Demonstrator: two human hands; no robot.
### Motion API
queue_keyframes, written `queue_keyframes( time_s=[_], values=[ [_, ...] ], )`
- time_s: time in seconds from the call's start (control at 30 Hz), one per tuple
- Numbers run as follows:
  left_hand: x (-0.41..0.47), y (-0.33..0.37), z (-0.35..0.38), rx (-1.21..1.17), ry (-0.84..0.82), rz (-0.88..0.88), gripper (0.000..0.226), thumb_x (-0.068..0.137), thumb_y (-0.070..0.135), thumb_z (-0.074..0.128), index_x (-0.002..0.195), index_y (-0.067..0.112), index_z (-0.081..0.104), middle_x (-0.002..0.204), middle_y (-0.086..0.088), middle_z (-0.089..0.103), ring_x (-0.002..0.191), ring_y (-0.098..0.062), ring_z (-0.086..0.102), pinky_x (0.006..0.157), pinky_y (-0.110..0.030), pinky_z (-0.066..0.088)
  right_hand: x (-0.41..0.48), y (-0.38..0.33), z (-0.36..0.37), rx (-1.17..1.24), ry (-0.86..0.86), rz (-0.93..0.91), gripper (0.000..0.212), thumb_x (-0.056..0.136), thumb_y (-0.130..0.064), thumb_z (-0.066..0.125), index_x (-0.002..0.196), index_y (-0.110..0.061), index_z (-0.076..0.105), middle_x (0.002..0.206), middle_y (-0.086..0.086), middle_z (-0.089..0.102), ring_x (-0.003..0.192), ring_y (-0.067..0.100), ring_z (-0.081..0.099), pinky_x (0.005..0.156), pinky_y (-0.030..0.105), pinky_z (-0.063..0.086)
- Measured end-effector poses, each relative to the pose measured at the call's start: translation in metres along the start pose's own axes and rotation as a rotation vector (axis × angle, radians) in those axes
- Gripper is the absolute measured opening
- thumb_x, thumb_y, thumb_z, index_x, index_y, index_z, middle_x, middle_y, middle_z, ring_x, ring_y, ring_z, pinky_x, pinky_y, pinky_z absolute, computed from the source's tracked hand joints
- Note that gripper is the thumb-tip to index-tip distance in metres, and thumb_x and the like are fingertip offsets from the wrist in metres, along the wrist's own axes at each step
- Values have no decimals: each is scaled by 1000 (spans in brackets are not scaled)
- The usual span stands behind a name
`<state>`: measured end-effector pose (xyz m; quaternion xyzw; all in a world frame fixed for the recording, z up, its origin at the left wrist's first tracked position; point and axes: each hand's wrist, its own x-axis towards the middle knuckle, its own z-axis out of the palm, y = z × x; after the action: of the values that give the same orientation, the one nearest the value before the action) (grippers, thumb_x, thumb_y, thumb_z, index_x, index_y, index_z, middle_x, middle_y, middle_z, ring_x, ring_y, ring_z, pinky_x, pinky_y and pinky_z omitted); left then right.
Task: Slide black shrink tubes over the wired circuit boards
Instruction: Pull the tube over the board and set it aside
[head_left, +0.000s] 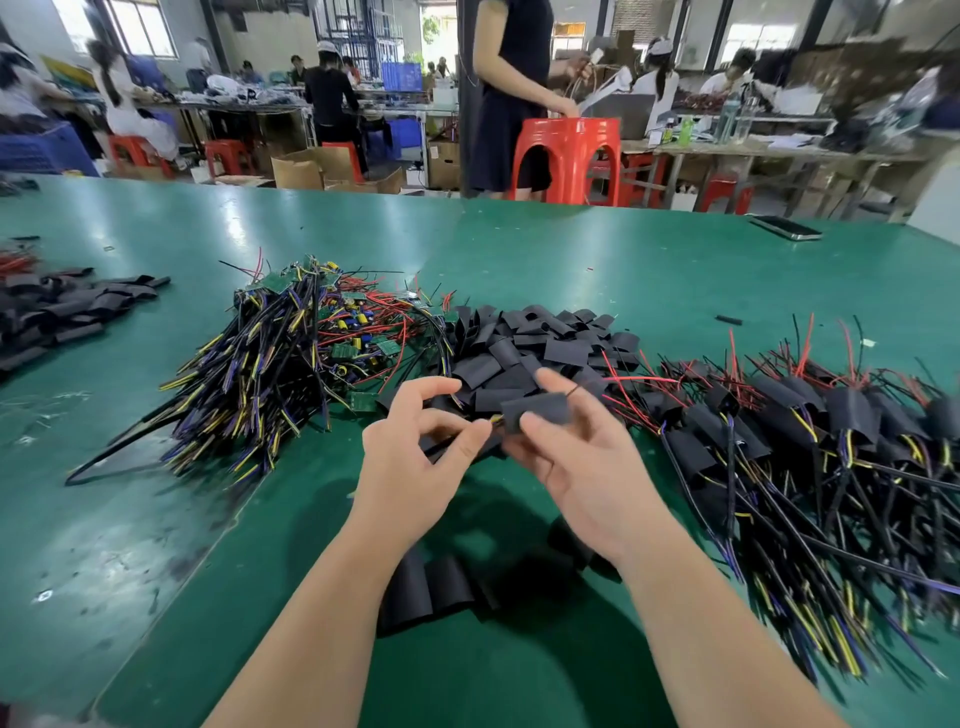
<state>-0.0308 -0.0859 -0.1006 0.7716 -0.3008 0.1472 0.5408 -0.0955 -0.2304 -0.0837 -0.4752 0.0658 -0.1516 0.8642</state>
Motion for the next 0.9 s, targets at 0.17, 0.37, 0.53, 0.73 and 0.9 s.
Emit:
queue_keyframes(
  time_s=[0.17, 0.37, 0.53, 0.73, 0.9],
  values=[
    [1, -5, -2, -24, 41, -117, 15, 95, 42, 40, 104, 39, 50, 80, 20, 71, 62, -12, 56, 66, -21, 45, -1, -45, -12, 399, 255, -97, 19, 83, -5, 62, 97, -4, 49, 83, 15, 58, 70, 20, 66, 50, 15, 51],
    [5, -21, -6, 100, 168, -266, 13, 100, 25, 44, 102, 31, 55, 80, 19, 68, 63, 6, 54, 56, -6, 35, -8, -73, -40, 157, 436, -378, 12, 93, -9, 60, 83, -16, 59, 62, 0, 59, 54, 10, 58, 52, 21, 48],
    [6, -23, -7, 186, 186, -354, 13, 94, 17, 52, 103, 24, 59, 90, 10, 65, 88, -15, 60, 82, -35, 49, -8, -78, -61, -595, 695, -571, 9, 88, -15, 68, 95, -19, 72, 79, -5, 71, 65, 0, 62, 68, 17, 49],
    [5, -24, -10, 567, 165, -476, 31, 86, 15, 54, 114, 25, 58, 124, 0, 55, 116, -27, 43, 94, -39, 33, -7, -66, -68, -1455, 842, -450, 24, 88, -8, 60, 108, -14, 72, 122, 11, 64, 112, 35, 51, 94, 42, 35],
    [4, -29, -15, 658, 138, -570, 45, 86, 20, 54, 130, 25, 51, 140, -4, 43, 126, -28, 32, 102, -41, 25, -7, -53, -54, -1481, 805, -464, 25, 83, -10, 61, 104, -19, 73, 125, 6, 56, 115, 34, 43, 95, 44, 27]
  ],
)
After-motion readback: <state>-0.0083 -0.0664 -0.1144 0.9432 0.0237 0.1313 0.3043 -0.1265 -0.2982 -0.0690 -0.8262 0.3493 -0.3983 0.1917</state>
